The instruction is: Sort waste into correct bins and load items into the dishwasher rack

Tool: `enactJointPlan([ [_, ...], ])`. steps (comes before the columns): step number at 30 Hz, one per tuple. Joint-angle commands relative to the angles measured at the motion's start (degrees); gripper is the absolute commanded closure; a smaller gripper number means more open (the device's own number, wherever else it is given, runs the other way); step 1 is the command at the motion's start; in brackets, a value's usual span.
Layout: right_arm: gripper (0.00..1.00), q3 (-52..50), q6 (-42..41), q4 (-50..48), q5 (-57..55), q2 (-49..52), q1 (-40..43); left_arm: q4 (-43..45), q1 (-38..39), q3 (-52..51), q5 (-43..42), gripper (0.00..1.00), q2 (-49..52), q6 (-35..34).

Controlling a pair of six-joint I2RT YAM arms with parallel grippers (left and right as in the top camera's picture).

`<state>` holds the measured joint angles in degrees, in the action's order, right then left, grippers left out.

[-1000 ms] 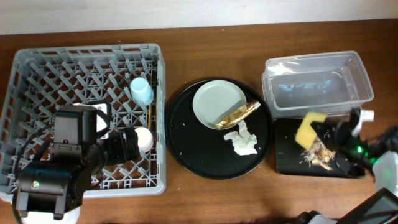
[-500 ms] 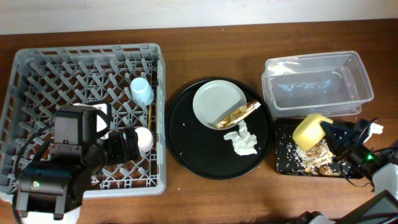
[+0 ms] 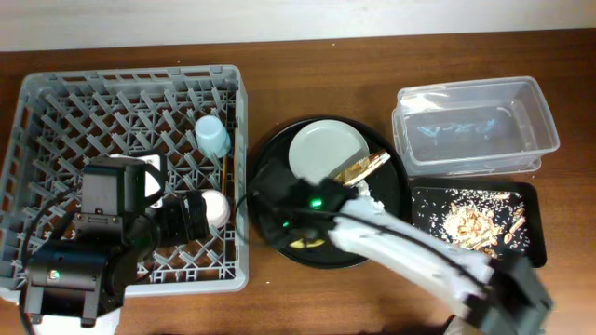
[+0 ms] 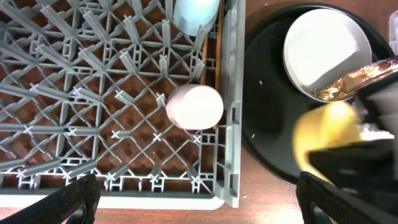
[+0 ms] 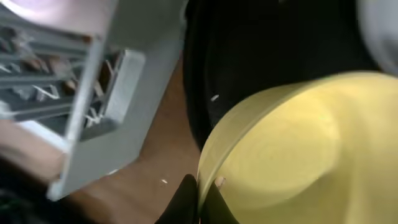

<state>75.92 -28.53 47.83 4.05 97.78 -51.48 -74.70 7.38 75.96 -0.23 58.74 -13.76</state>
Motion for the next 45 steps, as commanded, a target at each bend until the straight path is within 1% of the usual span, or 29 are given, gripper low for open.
enactJointPlan([
  [1, 0.92, 0.15, -0.68, -2.03, -2.64, 3.96, -1.73, 0.02, 0.07, 0.15, 0.2, 0.01, -0.22, -0.11],
  [2, 0.77, 0.48, -0.55, -2.19, -2.51, 3.5, -1.25, 0.02, 0.07, 0.15, 0.2, 0.0, -0.22, -0.13],
  [3, 0.45, 3.69, 4.98, 0.66, -0.44, 2.14, -0.24, 0.0, 0.07, 0.15, 0.2, 0.01, -0.2, -0.13],
  [4, 0.04, 8.15, 8.9, 5.33, -1.75, 0.72, 1.33, 0.02, 0.07, 0.15, 0.2, 0.01, -0.2, -0.13],
  [5, 0.01, 13.03, 10.56, 11.13, -5.62, -0.11, 3.96, 0.0, 0.07, 0.15, 0.2, 0.01, -0.22, -0.11],
  [7, 0.01, 17.62, 10.56, 22.62, -10.12, -0.26, 11.39, 0.0, 0.07, 0.15, 0.2, 0.01, -0.2, -0.11],
  [9, 0.01, 11.3, 10.54, 27.67, -9.88, 0.09, 20.96, 0.0, 0.07, 0.15, 0.2, 0.01, -0.22, -0.11],
  [11, 0.01, 2.62, 10.54, 22.03, -9.88, 0.09, 23.85, 0.0, 0.07, 0.15, 0.2, 0.01, -0.2, -0.11],
  [14, 0.01, -13.66, 10.54, 3.48, -5.53, 0.09, 24.5, 0.0, 0.07, 0.15, 0.2, 0.01, -0.22, -0.11],
  [17, 0.03, -22.38, 10.54, -8.72, -5.38, 0.09, 24.5, 0.0, 0.07, 0.15, 0.2, 0.01, -0.22, -0.11],
  [18, 0.16, -23.39, 10.54, -9.97, -5.35, 0.09, 24.5, 0.0, 0.07, 0.15, 0.2, 0.01, -0.22, -0.13],
  [19, 0.6, -22.4, 10.54, -8.46, -4.79, -0.22, 24.52, 0.0, 0.07, 0.15, 0.2, 0.01, -0.2, -0.11],
  [20, 0.87, -18.8, 10.73, -4.72, -4.74, -1.11, 24.57, 0.0, 0.07, 0.15, 0.2, 0.01, -0.22, -0.11],
  [21, 0.91, -11.93, 14.38, 0.83, -4.96, -2.71, 24.63, 0.0, 0.07, 0.15, 0.2, 0.01, -0.22, -0.11],
  [23, 0.91, -0.39, 15.26, 8.59, -10.12, -4.28, 25.55, 0.02, 0.07, 0.15, 0.2, 0.01, -0.2, -0.13],
  [25, 0.87, 13.7, 15.21, 15.58, -22.08, -4.44, 29.49, 0.0, 0.07, 0.15, 0.2, 0.01, -0.22, -0.11],
  [26, 0.83, 16.41, 15.21, 14.14, -26.62, -4.44, 33.59, 0.02, 0.07, 0.15, 0.2, 0.01, -0.22, -0.11],
  [29, 0.77, 13.09, 14.6, 5.55, -26.25, -1.51, 47.1, 0.0, 0.07, 0.15, 0.2, 0.01, -0.22, -0.11],
  [30, 0.6, 11.8, 14.6, 2.69, -23.85, 0.74, 50.86, 0.0, 0.07, 0.15, 0.2, 0.01, -0.22, -0.13],
  [31, 0.21, 11.74, 14.62, 0.9, -20.65, 3.13, 54.07, 0.0, 0.07, 0.15, 0.2, 0.01, -0.2, -0.13],
  [32, 0.01, 11.74, 14.62, -0.31, -16.7, 4.2, 56.92, 0.0, 0.07, 0.15, 0.2, 0.01, -0.22, -0.11],
  [35, 0.01, 15.82, 14.6, 2.14, -7.02, 3.17, 61.77, 0.02, 0.07, 0.15, 0.2, 0.01, -0.2, -0.11],
  [36, 0.01, 18.32, 14.62, 5.42, -3.63, 2.14, 62.01, 0.0, 0.07, 0.15, 0.2, 0.01, -0.22, -0.11],
  [37, 0.01, 22.25, 14.6, 13.22, 8.2, 0.28, 61.11, 0.0, 0.07, 0.15, 0.2, 0.01, -0.22, -0.11],
  [39, 0.01, 23.39, 14.56, 21.24, 14.1, -1.42, 59.12, 0.0, 0.07, 0.15, 0.2, 0.01, -0.2, -0.13],
  [41, 0.01, 22.29, 6.34, 26.4, 24.44, -1.4, 55.52, 0.0, 0.07, 0.15, 0.2, 0.01, -0.22, -0.13],
  [42, 0.05, 21.14, 5.31, 26.43, 29.07, -1.4, 53.59, 0.0, 0.07, 0.15, 0.2, 0.01, -0.22, -0.13],
  [43, 0.36, 20.61, 4.66, 26.36, 27.43, -1.31, 50.36, 0.02, 0.07, 0.15, 0.2, 0.01, -0.22, -0.11],
  [45, 0.42, 19.37, -10.86, 26.03, 10.21, -1.18, 40.24, 0.0, 0.07, 0.15, 0.2, 0.01, -0.22, -0.11],
])
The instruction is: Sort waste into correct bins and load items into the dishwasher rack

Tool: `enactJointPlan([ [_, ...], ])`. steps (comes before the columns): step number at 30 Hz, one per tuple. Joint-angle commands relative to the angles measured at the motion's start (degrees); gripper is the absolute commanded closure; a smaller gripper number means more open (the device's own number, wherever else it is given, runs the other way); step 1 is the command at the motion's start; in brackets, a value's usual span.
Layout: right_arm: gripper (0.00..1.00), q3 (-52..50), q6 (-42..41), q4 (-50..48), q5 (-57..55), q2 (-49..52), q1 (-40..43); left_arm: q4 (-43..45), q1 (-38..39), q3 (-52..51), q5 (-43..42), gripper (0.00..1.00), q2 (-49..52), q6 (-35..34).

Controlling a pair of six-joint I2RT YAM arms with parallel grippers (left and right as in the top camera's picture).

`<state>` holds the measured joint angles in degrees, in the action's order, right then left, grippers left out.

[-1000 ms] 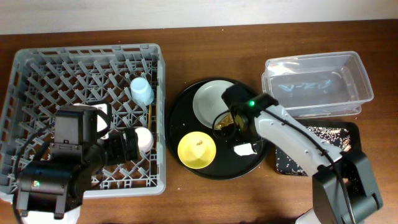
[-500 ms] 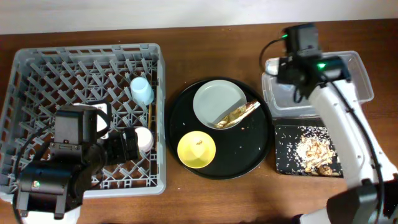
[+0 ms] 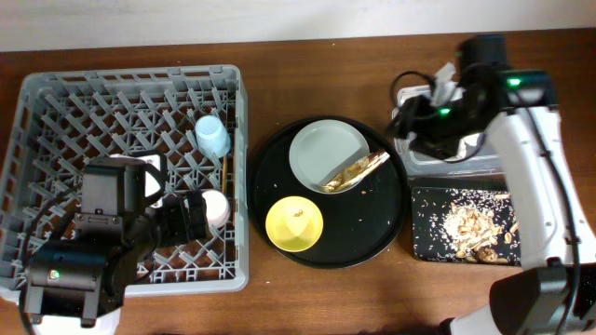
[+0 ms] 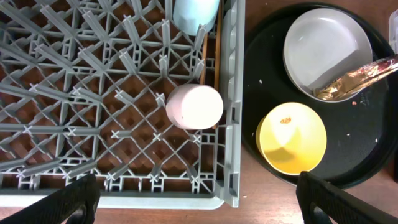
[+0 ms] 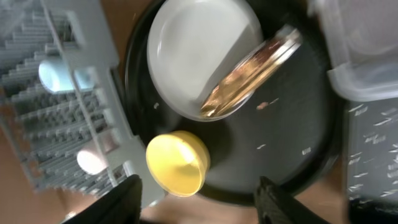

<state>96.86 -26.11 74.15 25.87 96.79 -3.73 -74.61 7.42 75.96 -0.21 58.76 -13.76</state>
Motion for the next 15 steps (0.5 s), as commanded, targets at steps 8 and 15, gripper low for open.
enactJointPlan([
  [8, 0.47, -27.34, -40.44, -28.92, -42.16, 0.35, -23.54, -0.09, 0.02, 0.15, 0.17, 0.01, -0.24, -0.13],
  [15, 0.47, -38.36, -40.46, -47.8, -46.07, 3.74, -23.54, -0.09, 0.02, 0.15, 0.17, 0.01, -0.24, -0.13],
])
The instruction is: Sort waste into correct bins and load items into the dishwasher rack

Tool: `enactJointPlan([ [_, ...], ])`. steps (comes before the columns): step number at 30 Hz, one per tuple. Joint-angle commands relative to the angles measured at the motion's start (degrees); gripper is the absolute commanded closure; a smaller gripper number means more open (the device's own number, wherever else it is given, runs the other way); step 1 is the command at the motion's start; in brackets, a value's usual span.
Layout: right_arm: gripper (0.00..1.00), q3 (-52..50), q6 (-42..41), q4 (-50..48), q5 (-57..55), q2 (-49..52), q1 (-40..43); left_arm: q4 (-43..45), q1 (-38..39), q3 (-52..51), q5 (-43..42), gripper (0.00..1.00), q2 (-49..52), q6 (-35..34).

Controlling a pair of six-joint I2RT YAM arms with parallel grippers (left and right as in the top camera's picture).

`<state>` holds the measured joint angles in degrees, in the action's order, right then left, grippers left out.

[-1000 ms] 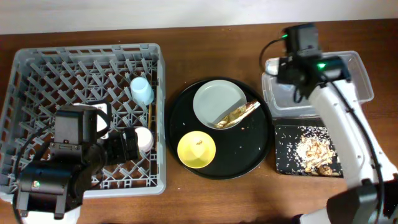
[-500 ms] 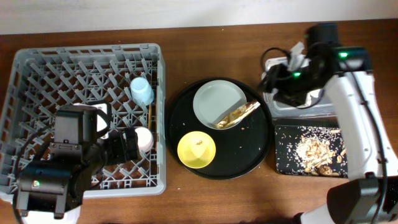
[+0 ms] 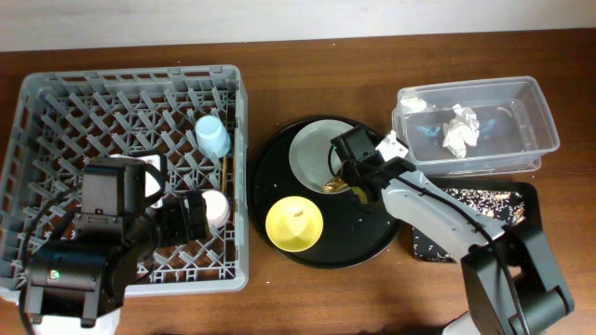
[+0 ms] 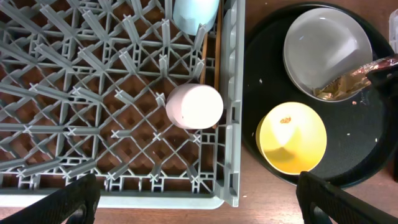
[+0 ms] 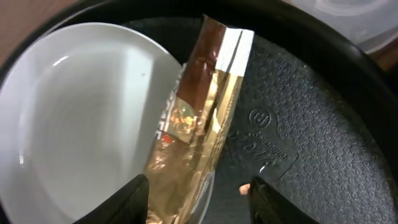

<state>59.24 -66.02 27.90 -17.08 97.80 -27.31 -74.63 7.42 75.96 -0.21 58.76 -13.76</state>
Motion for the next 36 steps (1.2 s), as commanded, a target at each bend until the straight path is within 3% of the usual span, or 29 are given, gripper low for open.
enactJointPlan([
  [1, 0.47, -0.74, -0.5, -2.93, -3.67, 4.31, 0.04, -0.04, 0.02, 0.15, 0.17, 0.01, -0.24, -0.11],
  [7, 0.55, -0.74, -0.5, -3.28, -6.32, 6.75, 0.04, -0.04, 0.02, 0.15, 0.17, 0.01, -0.22, -0.13],
  [11, 0.88, 0.57, 3.69, -2.38, -6.75, 3.21, 0.04, -0.07, 0.02, 0.15, 0.17, 0.0, -0.22, -0.11],
  [13, 0.96, 2.56, 7.5, 1.16, -6.75, -3.19, 0.04, -0.07, 0.02, 0.15, 0.17, 0.01, -0.24, -0.11],
  [16, 0.96, 2.82, 10.32, 1.88, -7.04, -13.57, 0.04, -0.07, 0.02, 0.15, 0.17, 0.01, -0.22, -0.13],
  [19, 0.96, 2.82, 10.27, 1.84, -19.5, -19.17, 2.64, -0.04, 0.02, 0.15, 0.17, 0.01, -0.24, -0.13],
  [22, 0.96, 2.82, 9.62, 1.36, -20.9, -16.94, 16.81, -0.07, 0.02, 0.15, 0.17, 0.01, -0.24, -0.11],
  [26, 0.94, 2.82, 9.66, -4.98, -6.67, -11.15, 32.13, -0.07, 0.02, 0.15, 0.17, 0.0, -0.24, -0.11],
  [28, 0.32, 2.82, 10.16, -6.69, -2.54, -8.59, 36.28, -0.04, 0.02, 0.15, 0.17, 0.0, -0.22, -0.11],
  [29, 0.01, 2.82, 15.47, -6.51, -1.46, -9.05, 37.33, -0.07, 0.02, 0.15, 0.17, 0.01, -0.24, -0.13],
  [31, 0.01, 3.72, 26.53, -3.67, -1.01, -14.78, 37.51, -0.07, 0.02, 0.15, 0.17, 0.01, -0.24, -0.11],
  [36, 0.02, 9.6, 27.04, 19.93, 1.03, -49.18, 37.46, -0.04, 0.02, 0.15, 0.17, 0.01, -0.22, -0.11],
])
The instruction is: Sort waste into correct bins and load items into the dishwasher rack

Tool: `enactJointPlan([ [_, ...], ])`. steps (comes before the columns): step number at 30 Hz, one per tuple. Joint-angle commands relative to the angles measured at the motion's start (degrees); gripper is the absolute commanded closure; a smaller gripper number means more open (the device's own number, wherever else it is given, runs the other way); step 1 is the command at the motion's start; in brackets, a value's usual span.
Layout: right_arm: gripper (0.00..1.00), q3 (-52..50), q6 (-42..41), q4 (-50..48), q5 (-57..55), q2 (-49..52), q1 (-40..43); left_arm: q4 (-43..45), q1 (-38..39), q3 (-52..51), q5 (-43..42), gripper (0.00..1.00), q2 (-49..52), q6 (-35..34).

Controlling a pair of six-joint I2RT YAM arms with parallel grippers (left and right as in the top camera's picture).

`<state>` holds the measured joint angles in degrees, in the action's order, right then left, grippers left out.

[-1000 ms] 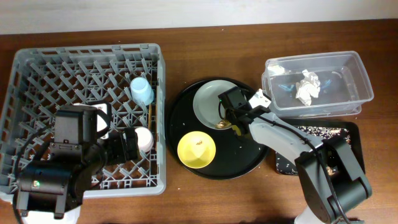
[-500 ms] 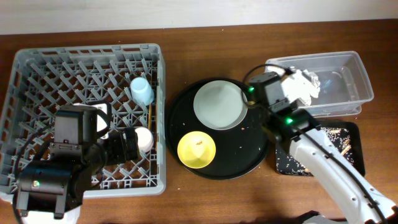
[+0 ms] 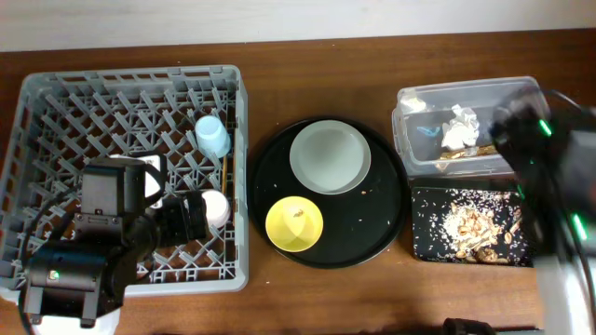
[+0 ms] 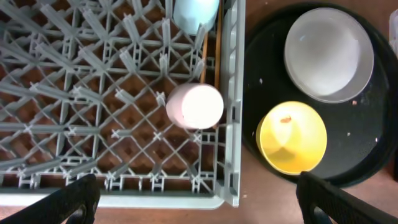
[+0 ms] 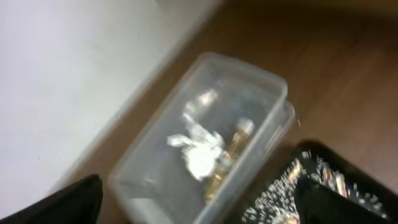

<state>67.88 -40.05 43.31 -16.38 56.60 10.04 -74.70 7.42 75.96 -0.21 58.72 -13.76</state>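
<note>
The gold wrapper (image 5: 228,148) lies in the clear bin (image 3: 521,100) next to a crumpled white paper (image 3: 458,127). My right gripper (image 5: 199,200) hangs open above that bin, blurred in the overhead view, with nothing between its fingers. On the black round tray (image 3: 384,221) sit an empty white bowl (image 3: 330,156) and a yellow bowl (image 3: 294,223). The grey rack (image 3: 45,93) holds a blue cup (image 3: 212,136) and a pink cup (image 4: 194,106). My left gripper (image 4: 199,203) stands open over the rack's near right corner.
A black rectangular tray (image 3: 423,197) with food scraps lies in front of the clear bin. Bare wooden table shows between the rack and the round tray. A brown stick (image 4: 217,43) lies along the rack's right wall.
The gold wrapper was leaning on the white bowl with my right gripper at it; it now lies in the clear bin, and the gripper is open above the bin. The left arm is unchanged.
My right arm was low over the round tray by the yellow bowl and the bin was empty. Then it was over the clear bin. Then a crumpled paper lay in the bin and the gripper was at the wrapper. Now the wrapper is in the bin too.
</note>
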Motion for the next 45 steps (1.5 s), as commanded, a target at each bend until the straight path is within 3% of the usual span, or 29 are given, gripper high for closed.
enactJointPlan([
  [1, 0.01, 0.94, 1.07, 8.72, 0.31, -16.9, 0.11, 0.0, 0.02, 0.15, 0.17, 0.01, -0.2, -0.13],
  [3, 0.01, 0.94, 1.07, 11.52, 0.31, -27.74, 0.11, 0.02, 0.02, 0.15, 0.17, 0.01, -0.2, -0.11],
  [7, 0.01, 0.92, 1.05, 16.92, 0.33, -30.58, 0.11, 1.49, 0.02, 0.15, 9.14, 0.0, -0.2, 0.5],
  [11, 0.01, 0.92, 1.07, 26.36, 0.33, -30.58, 0.11, 2.78, 0.02, 0.15, 8.15, 0.01, -0.2, 0.09],
  [12, 0.01, 0.92, 1.07, 27.76, 0.33, -30.58, 0.11, 2.45, 0.02, 0.15, 1.62, 0.01, -0.2, 0.11],
  [13, 0.01, 0.92, 1.07, 28.28, 0.33, -30.58, 0.11, 3.5, 0.15, -0.2, -10.69, 0.04, -0.17, 0.11],
  [14, 0.01, 0.92, 1.07, 28.33, 0.33, -30.58, 0.11, 5.42, 1.64, -1.64, -18.62, 0.3, -0.17, 0.07],
  [15, 0.01, 0.92, 1.07, 28.33, 0.33, -30.58, 0.11, 6.43, 4.07, -3.1, -18.14, 0.5, 0.0, -0.15],
  [16, 0.01, 0.92, 1.07, 28.33, 0.33, -30.58, 0.11, 7.93, 7.39, -5.79, -17.31, 0.55, 0.59, -0.15],
  [19, 0.01, 0.92, 1.07, 28.35, 0.33, -30.58, 0.11, 18.64, 18.49, -16.06, -16.94, 0.55, 4.52, -4.07],
  [23, 0.01, 0.92, 1.07, 28.35, 0.33, -30.58, 0.11, 32.13, 36.54, -18.6, -4.96, 0.56, 17.18, -9.62],
  [25, 0.01, 0.92, 1.07, 28.35, 0.33, -30.58, 0.11, 35.71, 41.7, -18.6, 0.87, 0.56, 24.28, -9.64],
  [27, 0.01, 0.92, 1.07, 28.33, 0.33, -30.58, 0.11, 37.77, 42.84, -18.6, 3.26, 0.66, 29.66, -9.81],
  [29, 0.01, 0.92, 1.07, 28.35, 0.33, -30.58, 0.11, 39.3, 42.77, -18.6, 6.25, 0.66, 34.6, -9.81],
  [34, 0.01, 0.92, 1.07, 28.33, 0.33, -30.58, 0.11, 41.72, 43.5, -18.6, 5.42, 0.67, 37.92, -11.08],
  [35, 0.01, 0.92, 1.07, 28.35, 0.33, -30.58, 0.11, 41.46, 43.5, -18.6, 5.35, 0.74, 38.62, -11.08],
  [41, 0.01, 0.92, 1.07, 28.33, 0.33, -30.58, 0.11, 36.96, 43.5, -18.6, 5.4, 0.81, 38.66, -11.08],
  [42, 0.01, 0.92, 1.07, 28.33, 0.33, -30.58, 0.11, 36.89, 43.5, -18.6, 5.4, 0.87, 38.66, -11.08],
  [43, 0.01, 0.92, 1.07, 28.35, 0.33, -30.58, 0.11, 36.92, 43.5, -18.6, 5.42, 0.99, 38.66, -11.08],
  [45, 0.01, 0.92, 1.05, 28.35, 0.33, -30.58, 0.11, 35.91, 43.47, -17.05, 4.39, 0.99, 38.32, -11.06],
])
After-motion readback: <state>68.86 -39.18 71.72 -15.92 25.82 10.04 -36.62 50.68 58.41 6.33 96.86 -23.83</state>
